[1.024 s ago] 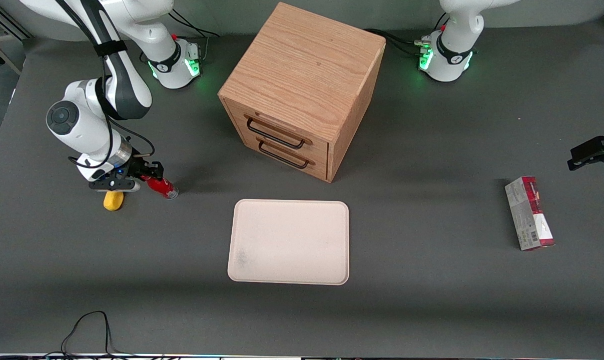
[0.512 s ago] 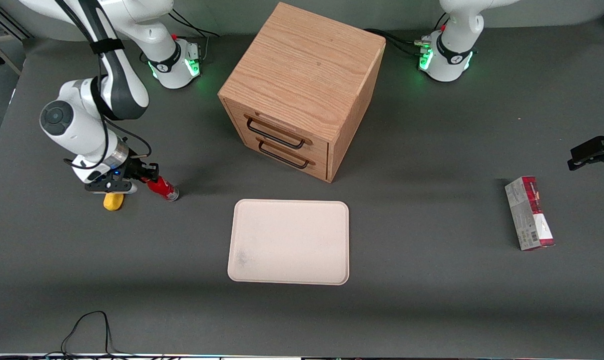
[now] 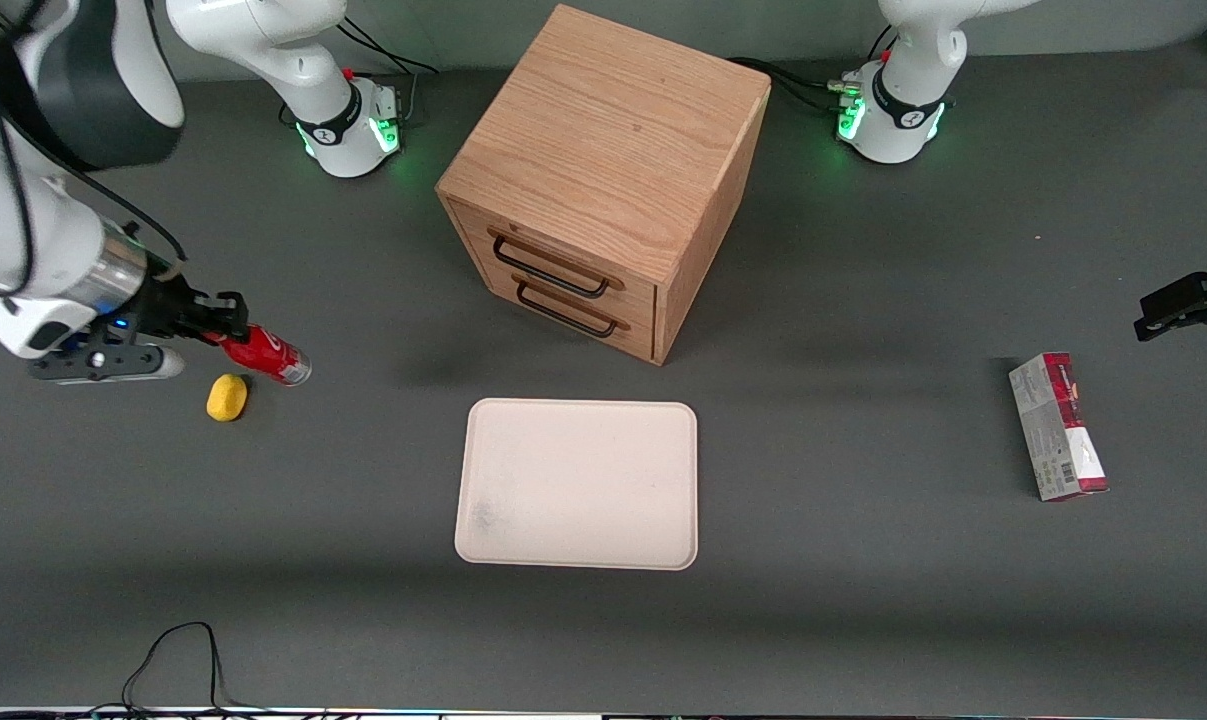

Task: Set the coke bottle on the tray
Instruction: 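Lift the bottle and carry it toward the cream tray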

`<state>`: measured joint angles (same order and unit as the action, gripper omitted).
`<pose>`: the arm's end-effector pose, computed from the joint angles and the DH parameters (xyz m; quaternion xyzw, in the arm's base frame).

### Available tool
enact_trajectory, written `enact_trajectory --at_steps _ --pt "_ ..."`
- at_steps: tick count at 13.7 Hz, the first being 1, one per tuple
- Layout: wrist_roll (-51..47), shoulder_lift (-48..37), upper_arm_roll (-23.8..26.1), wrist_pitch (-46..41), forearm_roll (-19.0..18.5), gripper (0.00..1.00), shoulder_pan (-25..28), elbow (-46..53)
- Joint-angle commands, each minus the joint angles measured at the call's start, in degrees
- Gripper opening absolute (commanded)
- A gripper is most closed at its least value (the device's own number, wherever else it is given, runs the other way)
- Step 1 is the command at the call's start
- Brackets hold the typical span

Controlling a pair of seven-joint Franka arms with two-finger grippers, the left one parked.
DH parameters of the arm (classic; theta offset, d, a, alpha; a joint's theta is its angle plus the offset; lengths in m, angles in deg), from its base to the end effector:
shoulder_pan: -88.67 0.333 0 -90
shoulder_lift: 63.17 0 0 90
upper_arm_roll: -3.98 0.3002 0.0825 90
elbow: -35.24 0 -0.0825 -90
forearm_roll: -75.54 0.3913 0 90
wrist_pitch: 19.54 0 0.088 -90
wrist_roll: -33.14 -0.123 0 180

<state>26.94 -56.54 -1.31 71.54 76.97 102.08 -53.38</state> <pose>0.5858 0.0892 0.5392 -0.9992 -0.0162 0.0367 0.0026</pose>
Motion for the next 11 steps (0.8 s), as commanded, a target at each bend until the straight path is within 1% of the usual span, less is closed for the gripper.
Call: enact_trajectory --at_steps 1,2,3,4,6,7,8,11 --pt "0.57 14.43 2.1 -10.91 0.85 0.0 0.21 24.48" --pt "0.23 17.51 4.12 -11.89 0.59 0.0 0.12 30.03" --pt "-0.56 20.33 5.8 -11.72 0.5 0.0 0.2 33.56" --pt "-1.7 22.96 8.34 -10.77 0.33 0.0 0.21 35.42" --pt "-2.33 26.66 13.08 -5.25 -0.55 0.01 0.21 36.41" --pt "-2.41 28.86 14.76 -2.35 -1.77 0.01 0.29 36.41" --pt "-2.59 31.14 16.61 1.34 -3.96 0.01 0.9 36.32" --pt "-5.83 39.05 21.27 11.36 -14.06 0.01 1.87 36.06"
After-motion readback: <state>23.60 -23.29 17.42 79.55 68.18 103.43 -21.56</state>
